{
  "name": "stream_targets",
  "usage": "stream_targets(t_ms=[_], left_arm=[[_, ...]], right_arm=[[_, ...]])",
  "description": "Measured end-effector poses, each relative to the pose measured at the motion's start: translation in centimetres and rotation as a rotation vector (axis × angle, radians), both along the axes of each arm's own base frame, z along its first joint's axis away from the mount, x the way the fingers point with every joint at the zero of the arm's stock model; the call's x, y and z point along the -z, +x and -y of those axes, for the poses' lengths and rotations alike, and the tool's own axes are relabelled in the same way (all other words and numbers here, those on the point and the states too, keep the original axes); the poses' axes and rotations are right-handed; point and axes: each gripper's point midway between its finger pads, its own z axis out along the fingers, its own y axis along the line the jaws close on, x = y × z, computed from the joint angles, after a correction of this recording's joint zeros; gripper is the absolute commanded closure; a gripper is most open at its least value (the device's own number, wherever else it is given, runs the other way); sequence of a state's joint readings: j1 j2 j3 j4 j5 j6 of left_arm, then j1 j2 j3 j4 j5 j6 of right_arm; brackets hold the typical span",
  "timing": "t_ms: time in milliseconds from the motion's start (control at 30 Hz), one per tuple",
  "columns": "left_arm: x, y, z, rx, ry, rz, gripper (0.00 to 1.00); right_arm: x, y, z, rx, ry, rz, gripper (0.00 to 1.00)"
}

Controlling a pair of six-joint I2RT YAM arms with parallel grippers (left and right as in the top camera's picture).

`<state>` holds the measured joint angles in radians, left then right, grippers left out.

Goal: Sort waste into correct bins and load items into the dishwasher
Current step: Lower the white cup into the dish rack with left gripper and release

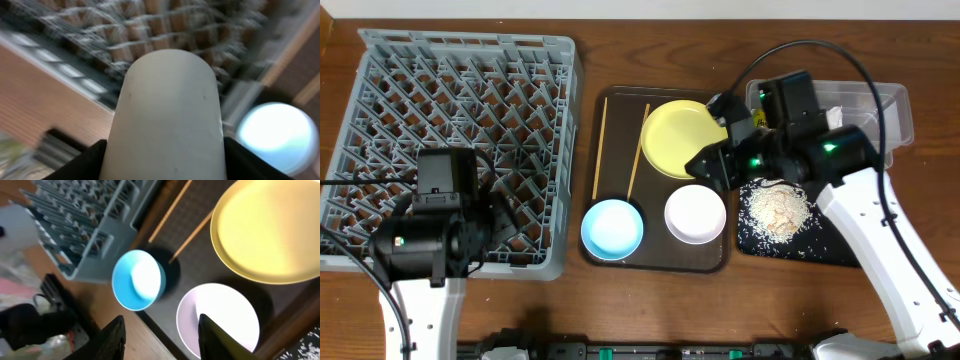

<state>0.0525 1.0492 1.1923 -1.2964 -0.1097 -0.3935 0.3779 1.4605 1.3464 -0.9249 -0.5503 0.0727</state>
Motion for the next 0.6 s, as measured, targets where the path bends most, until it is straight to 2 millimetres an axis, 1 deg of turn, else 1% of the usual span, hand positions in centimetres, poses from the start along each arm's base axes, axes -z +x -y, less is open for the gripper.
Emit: stream_targets(t_ms=[100,167,333,467,600], left_arm=[[0.2,-0.4,-2.0,-0.071,0.061,-0.032,0.52],[0.3,-0.7,-3.8,-0.145,0.086,-0.043,0.52],[0.5,-1.0,-7.6,-0.326,0.086,-0.029,0.53],[1.1,0.2,-10.4,-0.439,0.046,0.012,0.53],[2.9,1.7,-11.8,-0.477,-0.016,0.0,0.45]], right_arm=[[0.6,-0.2,0.1,0.023,-0.051,-0.007,0.54],[1.0,-0.1,0.4,0.043,-0.079,-0.009,0.54],[1.2,0.3,0.9,0.078,-0.11,-0.004,0.52],[1.3,0.4,1.1,0.086,-0.121,-0.001,0.52],[1.4,0.4,1.2,0.091,-0.125,-0.001,0.52]])
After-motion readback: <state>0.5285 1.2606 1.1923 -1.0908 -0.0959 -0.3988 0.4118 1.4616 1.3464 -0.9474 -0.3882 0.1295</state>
